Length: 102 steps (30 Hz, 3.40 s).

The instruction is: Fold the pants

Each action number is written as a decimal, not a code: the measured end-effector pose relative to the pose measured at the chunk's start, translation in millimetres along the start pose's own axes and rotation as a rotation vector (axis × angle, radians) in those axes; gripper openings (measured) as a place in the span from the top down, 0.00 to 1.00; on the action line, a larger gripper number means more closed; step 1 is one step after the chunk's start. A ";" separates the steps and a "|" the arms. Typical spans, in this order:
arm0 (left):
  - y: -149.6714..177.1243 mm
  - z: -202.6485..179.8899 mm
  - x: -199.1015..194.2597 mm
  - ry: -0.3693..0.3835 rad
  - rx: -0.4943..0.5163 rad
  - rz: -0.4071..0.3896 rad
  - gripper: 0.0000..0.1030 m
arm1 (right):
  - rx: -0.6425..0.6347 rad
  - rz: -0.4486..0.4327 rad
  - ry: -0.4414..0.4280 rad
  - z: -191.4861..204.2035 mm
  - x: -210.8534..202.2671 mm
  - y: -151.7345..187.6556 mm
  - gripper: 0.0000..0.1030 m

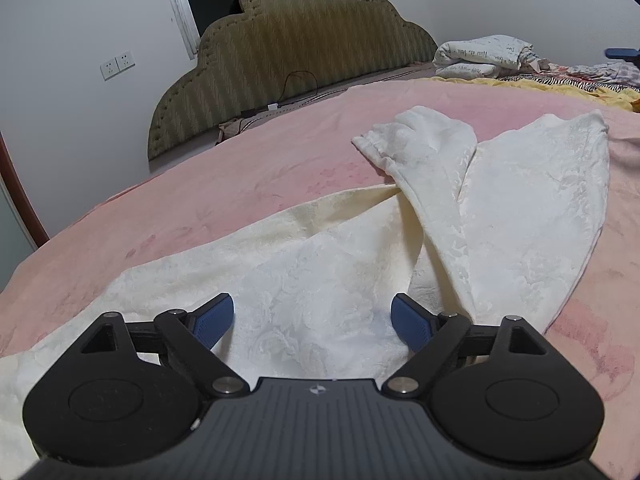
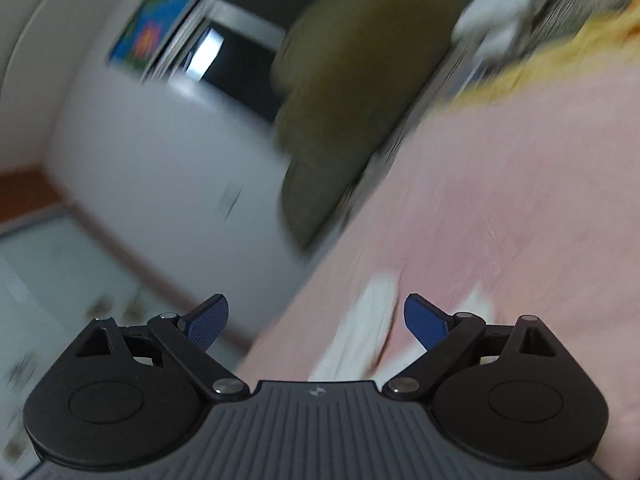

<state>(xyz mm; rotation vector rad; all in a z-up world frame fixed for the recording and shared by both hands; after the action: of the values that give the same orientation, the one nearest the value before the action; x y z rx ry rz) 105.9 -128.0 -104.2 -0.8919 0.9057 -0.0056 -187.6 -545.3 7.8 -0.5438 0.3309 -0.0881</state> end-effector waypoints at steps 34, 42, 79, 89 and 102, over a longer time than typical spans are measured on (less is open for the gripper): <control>0.7 4.8 3.3 0.000 -0.024 0.021 0.05 | -0.286 -0.422 0.516 59.2 -35.2 33.2 0.00; 1.1 5.8 4.6 0.001 -0.032 0.028 0.03 | -0.289 0.440 0.392 15.6 123.4 84.7 0.00; 0.9 8.9 -8.8 0.059 -0.049 -0.027 0.06 | -0.524 0.484 0.354 86.4 329.6 97.9 0.91; -35.5 -79.9 -36.1 0.323 0.174 -0.121 0.03 | -0.284 0.287 0.244 48.2 180.5 59.3 0.91; -55.1 -109.2 12.8 0.186 0.236 -0.014 0.17 | 0.080 0.352 0.204 -30.5 188.8 68.6 0.71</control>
<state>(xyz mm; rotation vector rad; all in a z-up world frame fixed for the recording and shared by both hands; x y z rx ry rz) 58.7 -241.5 -108.1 -0.6847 1.0477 -0.2070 -19.9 -533.7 -106.4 -0.3914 0.6146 0.1846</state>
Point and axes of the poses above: each gripper's, at about its wrist camera, not at the fingertips, and x roughly the way its jaws point, z to its left, y to its underside, the point moved 8 cm from there along x, roughly the way its jaws point, and after that the axes turned 13 degrees about z, right-handed, at the moved point
